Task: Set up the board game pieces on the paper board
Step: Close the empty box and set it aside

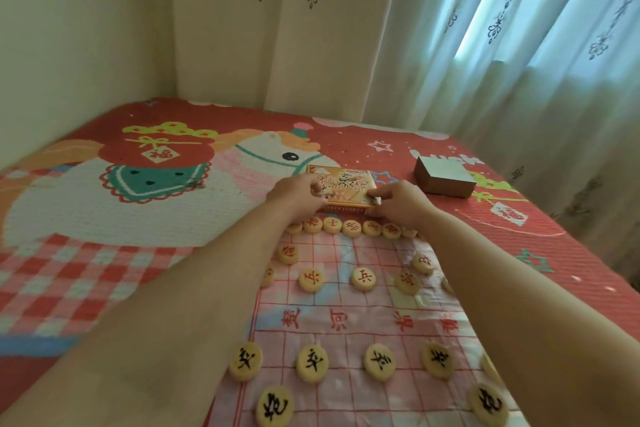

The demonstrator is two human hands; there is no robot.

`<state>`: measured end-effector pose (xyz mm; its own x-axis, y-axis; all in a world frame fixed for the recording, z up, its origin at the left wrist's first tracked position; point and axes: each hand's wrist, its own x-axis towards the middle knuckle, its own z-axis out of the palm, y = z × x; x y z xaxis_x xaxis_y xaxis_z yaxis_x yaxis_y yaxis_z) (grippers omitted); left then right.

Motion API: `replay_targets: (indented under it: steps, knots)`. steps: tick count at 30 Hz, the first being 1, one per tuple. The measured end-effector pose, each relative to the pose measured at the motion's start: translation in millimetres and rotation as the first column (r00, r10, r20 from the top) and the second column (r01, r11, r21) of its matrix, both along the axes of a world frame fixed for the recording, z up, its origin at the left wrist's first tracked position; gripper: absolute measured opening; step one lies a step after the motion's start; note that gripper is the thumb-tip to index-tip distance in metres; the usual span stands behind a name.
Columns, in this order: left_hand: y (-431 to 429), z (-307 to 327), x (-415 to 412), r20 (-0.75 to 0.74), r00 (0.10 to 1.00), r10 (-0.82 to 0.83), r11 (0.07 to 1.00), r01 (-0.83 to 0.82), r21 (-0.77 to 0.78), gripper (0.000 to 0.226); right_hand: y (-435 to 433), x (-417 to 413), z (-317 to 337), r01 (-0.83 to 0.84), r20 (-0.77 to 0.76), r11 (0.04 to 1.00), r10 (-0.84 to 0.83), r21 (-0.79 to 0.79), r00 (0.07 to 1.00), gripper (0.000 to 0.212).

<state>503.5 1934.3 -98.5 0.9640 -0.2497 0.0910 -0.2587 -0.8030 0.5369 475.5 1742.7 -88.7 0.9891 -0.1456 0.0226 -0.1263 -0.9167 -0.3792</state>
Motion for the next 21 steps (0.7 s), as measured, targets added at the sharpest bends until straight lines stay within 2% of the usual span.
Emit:
replay_targets:
  steps: [4, 7, 10, 17, 21]
  knots:
    - [2, 0, -3, 0.006, 0.999, 0.035, 0.998, -0.035, -0.054, 0.044, -2, -3, -3, -0.011, -0.009, 1.000, 0.011, -0.029, 1.000, 0.056]
    - [9, 2, -12, 0.046, 0.994, 0.096, 0.987, -0.089, -0.136, 0.050, -6, -16, -3, 0.006, 0.057, 0.999, -0.003, -0.051, 0.998, 0.066]
    - [22, 6, -28, 0.098, 0.982, 0.160, 0.974, -0.141, -0.176, 0.051, -11, -36, 1, 0.020, 0.090, 0.998, -0.014, -0.064, 0.996, 0.065]
    - [62, 15, -99, 0.206, 0.948, 0.242, 0.933, -0.169, -0.317, 0.037, -27, -112, 19, 0.018, 0.216, 0.977, -0.065, 0.214, 0.974, 0.043]
    - [78, 5, -142, 0.212, 0.940, 0.268, 0.918, -0.182, -0.354, 0.031, -42, -165, 15, 0.044, 0.279, 0.888, -0.190, 0.457, 0.941, 0.035]
